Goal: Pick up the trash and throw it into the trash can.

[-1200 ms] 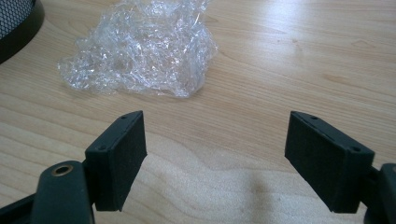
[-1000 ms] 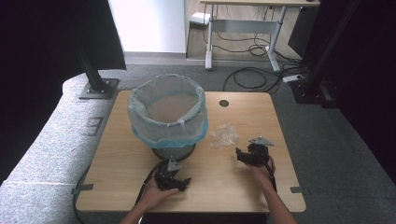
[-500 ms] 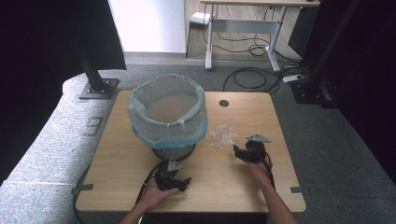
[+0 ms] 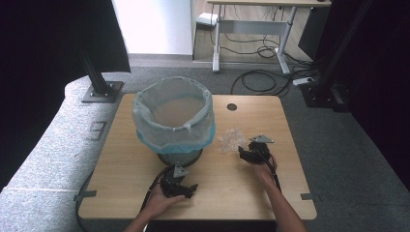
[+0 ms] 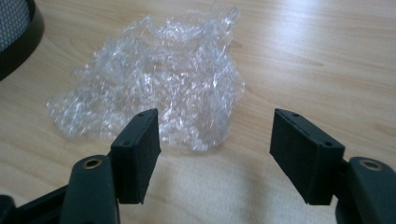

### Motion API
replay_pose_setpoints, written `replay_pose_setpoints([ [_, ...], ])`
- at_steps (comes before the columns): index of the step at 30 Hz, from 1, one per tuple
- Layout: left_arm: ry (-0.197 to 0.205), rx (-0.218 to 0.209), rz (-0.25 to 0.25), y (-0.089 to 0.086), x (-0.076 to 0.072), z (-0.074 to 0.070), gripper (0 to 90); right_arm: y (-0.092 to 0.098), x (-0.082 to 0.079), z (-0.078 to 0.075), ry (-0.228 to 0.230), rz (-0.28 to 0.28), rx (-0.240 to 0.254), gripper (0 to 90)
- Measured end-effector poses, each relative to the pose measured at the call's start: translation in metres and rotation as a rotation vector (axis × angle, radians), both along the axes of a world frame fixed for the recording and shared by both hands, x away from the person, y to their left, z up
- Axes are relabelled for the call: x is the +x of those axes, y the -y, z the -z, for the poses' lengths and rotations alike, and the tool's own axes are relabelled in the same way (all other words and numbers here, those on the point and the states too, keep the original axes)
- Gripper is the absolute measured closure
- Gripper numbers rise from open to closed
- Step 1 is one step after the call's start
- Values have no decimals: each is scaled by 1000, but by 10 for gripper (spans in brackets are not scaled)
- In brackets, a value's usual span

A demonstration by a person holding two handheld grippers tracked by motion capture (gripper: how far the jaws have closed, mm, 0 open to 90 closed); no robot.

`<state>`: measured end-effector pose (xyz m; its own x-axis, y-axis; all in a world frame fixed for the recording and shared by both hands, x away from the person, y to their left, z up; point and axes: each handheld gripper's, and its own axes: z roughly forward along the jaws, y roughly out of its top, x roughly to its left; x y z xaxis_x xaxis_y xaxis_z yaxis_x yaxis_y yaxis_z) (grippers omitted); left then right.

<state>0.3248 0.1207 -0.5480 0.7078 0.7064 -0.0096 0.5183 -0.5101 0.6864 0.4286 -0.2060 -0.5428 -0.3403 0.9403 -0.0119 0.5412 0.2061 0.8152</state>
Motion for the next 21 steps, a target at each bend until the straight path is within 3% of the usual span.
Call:
replay_pose_setpoints([
  [5,0,0,-1,0,0,0,148,-6,8,1,17,-5,-6,387],
  [9,0,-1,-1,0,0,0,148,-9,13,9,-6,5,-34,450],
  [11,0,-1,-1,0,0,0,148,-6,14,9,-9,19,-19,508],
  [17,0,-1,-1,0,0,0,148,-2,17,10,-47,-40,10,685],
  [21,1,-1,-1,0,0,0,148,-3,17,10,-55,-61,2,737],
])
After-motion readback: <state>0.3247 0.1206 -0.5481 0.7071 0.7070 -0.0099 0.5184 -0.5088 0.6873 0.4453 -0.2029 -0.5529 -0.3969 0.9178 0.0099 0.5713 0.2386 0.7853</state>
